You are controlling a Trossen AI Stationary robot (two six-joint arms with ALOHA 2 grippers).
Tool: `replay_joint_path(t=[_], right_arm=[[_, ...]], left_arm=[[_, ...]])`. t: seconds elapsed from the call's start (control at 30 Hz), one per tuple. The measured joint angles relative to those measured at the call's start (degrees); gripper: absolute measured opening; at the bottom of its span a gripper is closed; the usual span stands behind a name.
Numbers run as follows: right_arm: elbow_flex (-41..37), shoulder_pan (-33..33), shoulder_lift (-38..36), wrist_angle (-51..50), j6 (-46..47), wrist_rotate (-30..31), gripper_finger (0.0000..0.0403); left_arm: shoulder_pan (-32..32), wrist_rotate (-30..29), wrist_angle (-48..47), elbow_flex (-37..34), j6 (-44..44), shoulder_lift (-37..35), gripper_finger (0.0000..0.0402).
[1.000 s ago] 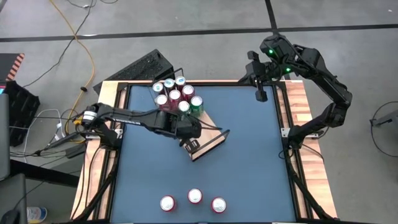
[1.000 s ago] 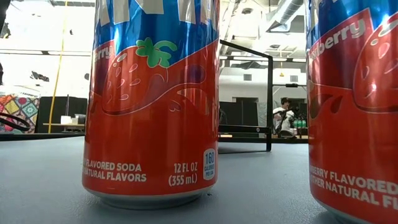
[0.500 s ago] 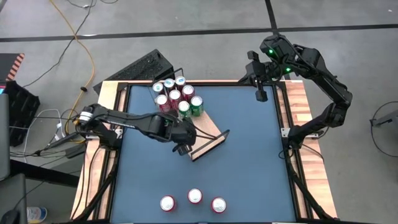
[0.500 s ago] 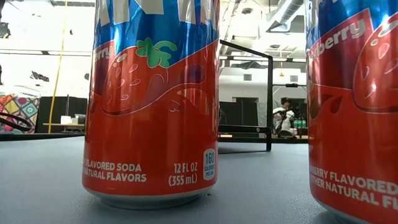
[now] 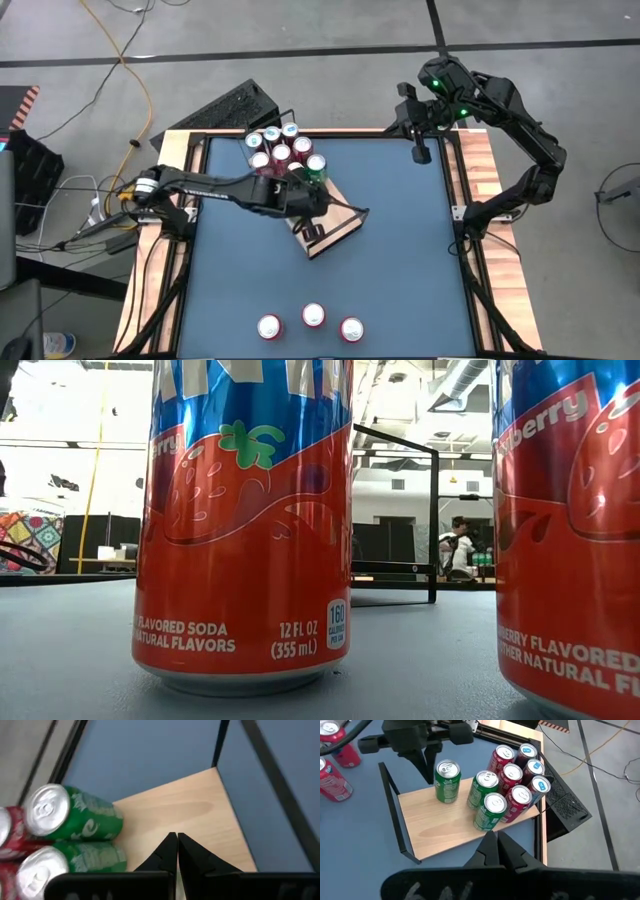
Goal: Place canned beverage on shelf
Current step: Put the green soda can on the shelf aligned with the other green soda cans
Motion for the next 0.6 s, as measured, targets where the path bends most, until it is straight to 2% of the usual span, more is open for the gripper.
replay_joint_path(t=[0.17, 0.3, 0.6], right_arm=[[0.0, 0.0, 0.0, -0.4, -0.5, 0.0, 0.0], [0.0, 0.0, 0.0, -0.6, -0.9, 0.0, 0.0], [0.0, 0.0, 0.0, -0.9, -0.9, 0.0, 0.0]], left_arm=[[0.9, 0.3, 0.9, -0.9, 0.8, 0.2, 0.0], [1.0, 0.8, 0.2, -4.1, -0.9, 0.3, 0.0], [0.2, -0.7, -0.4, -5.8, -5.6, 0.1, 0.0]])
